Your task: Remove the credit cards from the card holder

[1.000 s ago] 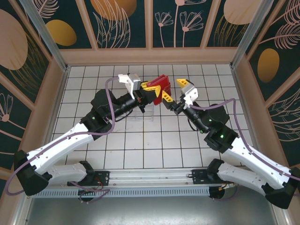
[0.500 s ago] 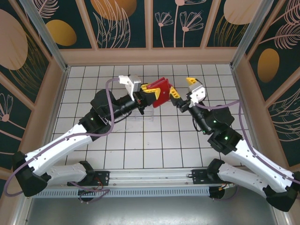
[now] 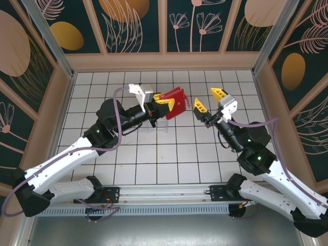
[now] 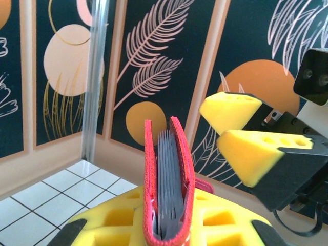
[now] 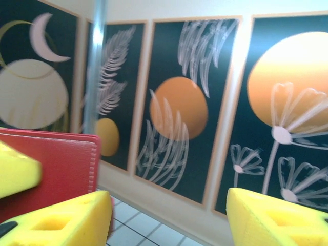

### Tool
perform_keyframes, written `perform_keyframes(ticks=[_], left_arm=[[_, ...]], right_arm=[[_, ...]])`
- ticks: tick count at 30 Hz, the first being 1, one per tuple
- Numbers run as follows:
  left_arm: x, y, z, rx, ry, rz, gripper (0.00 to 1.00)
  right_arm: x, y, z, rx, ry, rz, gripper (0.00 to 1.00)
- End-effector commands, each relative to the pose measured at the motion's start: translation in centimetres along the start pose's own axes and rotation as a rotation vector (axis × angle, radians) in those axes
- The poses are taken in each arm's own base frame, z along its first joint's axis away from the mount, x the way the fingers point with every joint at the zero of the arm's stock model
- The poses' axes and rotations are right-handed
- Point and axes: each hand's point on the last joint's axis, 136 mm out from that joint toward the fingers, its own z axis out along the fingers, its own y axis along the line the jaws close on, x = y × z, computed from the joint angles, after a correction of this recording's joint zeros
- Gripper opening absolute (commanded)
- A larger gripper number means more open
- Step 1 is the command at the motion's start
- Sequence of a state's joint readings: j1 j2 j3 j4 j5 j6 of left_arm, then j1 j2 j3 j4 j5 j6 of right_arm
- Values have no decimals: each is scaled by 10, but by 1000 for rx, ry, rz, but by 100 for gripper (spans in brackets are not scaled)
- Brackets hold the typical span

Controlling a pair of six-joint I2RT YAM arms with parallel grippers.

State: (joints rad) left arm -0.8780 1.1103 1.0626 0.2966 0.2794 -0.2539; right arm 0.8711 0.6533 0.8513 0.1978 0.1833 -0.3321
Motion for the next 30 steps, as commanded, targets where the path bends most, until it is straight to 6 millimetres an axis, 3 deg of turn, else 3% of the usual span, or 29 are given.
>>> perform_keyframes(ticks=[1, 4, 8, 12, 15, 23, 26, 30], left_arm=[[-30, -32, -16, 127, -81, 82, 0], [-34, -40, -22, 163, -94, 101, 0], [-34, -42, -23, 172, -92, 106, 0], [-34, -50, -25, 217, -89, 107, 0], [-34, -55, -28, 245, -91, 109, 0], [-34, -66, -36, 300, -108, 138, 0], [-34, -72, -39, 336, -112, 148, 0], [-38, -79, -44, 371, -138, 152, 0]], right_arm=[[-25, 20, -9, -151, -51, 28, 58], [-29, 29, -11, -210, -55, 48, 58], [-33, 61, -18, -401, -89, 65, 69], [-29, 57, -2, -358, -58, 108, 71], [-27, 49, 2, -311, -37, 97, 61], [-36, 52, -13, -347, -86, 88, 42], [-37, 60, -16, -395, -89, 66, 30], [-38, 73, -21, -484, -78, 55, 26]])
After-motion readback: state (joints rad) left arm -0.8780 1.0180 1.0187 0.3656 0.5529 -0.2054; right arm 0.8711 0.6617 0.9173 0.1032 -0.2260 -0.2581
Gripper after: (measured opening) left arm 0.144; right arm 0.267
